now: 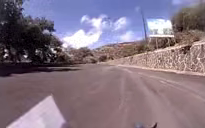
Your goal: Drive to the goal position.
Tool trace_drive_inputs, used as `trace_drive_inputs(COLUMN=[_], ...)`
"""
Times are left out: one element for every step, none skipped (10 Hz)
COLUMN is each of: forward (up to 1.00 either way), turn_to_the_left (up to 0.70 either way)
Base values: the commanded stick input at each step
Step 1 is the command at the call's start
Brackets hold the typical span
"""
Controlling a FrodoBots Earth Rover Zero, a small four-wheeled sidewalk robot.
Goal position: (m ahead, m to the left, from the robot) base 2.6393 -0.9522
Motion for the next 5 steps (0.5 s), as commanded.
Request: trace_drive_inputs(forward=[0.50,0.50,0.50,0.50,0.50], turn_to_the_left=[0.00,0.00,0.00,0.00,0.00])
